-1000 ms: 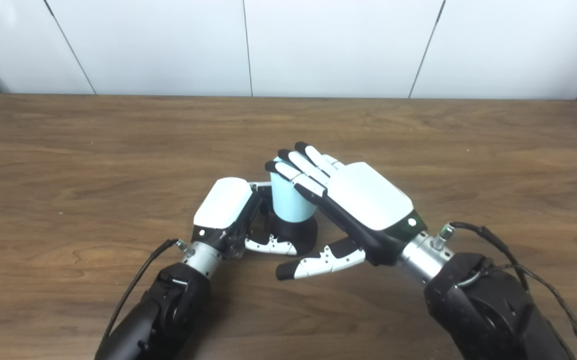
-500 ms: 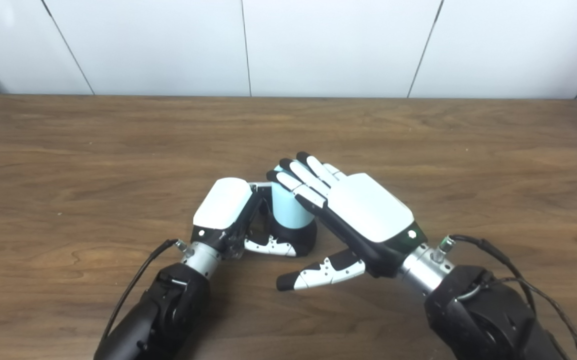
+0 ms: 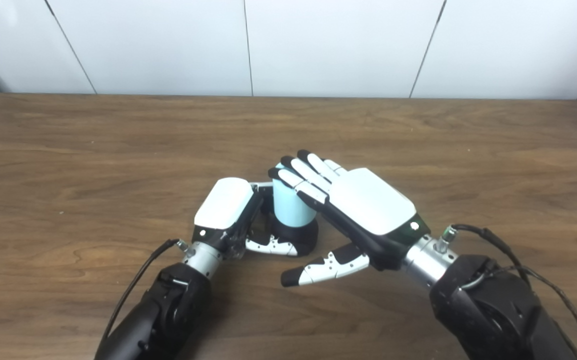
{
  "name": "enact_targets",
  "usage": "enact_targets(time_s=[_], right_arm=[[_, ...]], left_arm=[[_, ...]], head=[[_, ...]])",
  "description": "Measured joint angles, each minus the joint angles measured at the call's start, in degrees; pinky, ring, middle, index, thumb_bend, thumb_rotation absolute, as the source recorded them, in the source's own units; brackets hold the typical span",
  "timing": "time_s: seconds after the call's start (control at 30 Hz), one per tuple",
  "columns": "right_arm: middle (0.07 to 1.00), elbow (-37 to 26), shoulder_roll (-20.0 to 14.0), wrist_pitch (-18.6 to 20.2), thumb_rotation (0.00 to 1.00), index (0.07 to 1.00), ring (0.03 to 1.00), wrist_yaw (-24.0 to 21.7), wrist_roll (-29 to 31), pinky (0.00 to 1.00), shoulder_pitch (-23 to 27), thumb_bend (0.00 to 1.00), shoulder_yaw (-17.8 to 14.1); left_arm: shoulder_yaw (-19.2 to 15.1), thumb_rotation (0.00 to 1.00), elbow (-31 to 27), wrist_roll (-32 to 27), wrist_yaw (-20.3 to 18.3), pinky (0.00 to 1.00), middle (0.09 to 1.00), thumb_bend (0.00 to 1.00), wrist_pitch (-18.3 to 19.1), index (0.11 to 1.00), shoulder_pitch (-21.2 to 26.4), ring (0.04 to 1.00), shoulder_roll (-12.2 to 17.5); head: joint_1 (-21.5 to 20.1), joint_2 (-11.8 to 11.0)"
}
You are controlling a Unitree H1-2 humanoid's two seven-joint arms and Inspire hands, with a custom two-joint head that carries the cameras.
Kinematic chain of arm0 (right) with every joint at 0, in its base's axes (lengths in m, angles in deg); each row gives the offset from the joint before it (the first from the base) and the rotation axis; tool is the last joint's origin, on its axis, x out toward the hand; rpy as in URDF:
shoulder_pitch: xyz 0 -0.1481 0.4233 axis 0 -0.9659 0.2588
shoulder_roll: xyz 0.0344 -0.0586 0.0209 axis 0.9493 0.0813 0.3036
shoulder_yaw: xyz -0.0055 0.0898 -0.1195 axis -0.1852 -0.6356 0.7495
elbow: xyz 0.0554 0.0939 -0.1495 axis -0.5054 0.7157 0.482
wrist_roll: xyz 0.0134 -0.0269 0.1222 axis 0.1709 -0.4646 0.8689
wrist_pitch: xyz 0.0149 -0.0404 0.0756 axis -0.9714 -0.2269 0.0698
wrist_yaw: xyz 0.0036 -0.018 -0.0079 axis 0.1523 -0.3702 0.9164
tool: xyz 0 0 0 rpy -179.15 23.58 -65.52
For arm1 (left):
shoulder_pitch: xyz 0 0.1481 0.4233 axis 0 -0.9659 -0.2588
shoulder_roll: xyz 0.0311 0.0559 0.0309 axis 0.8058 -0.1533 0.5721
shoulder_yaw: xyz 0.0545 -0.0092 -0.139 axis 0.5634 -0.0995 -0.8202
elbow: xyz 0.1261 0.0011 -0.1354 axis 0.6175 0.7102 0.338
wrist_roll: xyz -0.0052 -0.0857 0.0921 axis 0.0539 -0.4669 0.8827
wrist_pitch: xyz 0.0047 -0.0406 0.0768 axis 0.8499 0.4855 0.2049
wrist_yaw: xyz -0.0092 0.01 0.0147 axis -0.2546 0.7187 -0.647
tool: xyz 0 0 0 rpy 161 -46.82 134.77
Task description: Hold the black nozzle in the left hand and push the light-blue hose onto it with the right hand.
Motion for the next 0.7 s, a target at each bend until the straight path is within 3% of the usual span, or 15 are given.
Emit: enact_targets(time_s=[0.47,0.7], right_arm=[[1.000,-2.9,0.3,2.8,0.97,0.984,1.000,-6.4,2.0,0.97,2.0,0.65,-3.0],[1.000,-6.1,0.5,5.3,1.00,0.997,1.000,-10.0,3.6,0.98,4.8,0.63,-6.6]], left_arm=[[0.1,0.00,0.0,0.0,0.0,0.37,0.525,0.48,0.0,0.491,0.1,0.496,-0.1],[0.1,0.00,0.0,0.0,0.0,0.38,0.522,0.48,0.0,0.485,0.1,0.505,-0.2]], head=[[-0.4,-0.5],[-0.4,-0.7]])
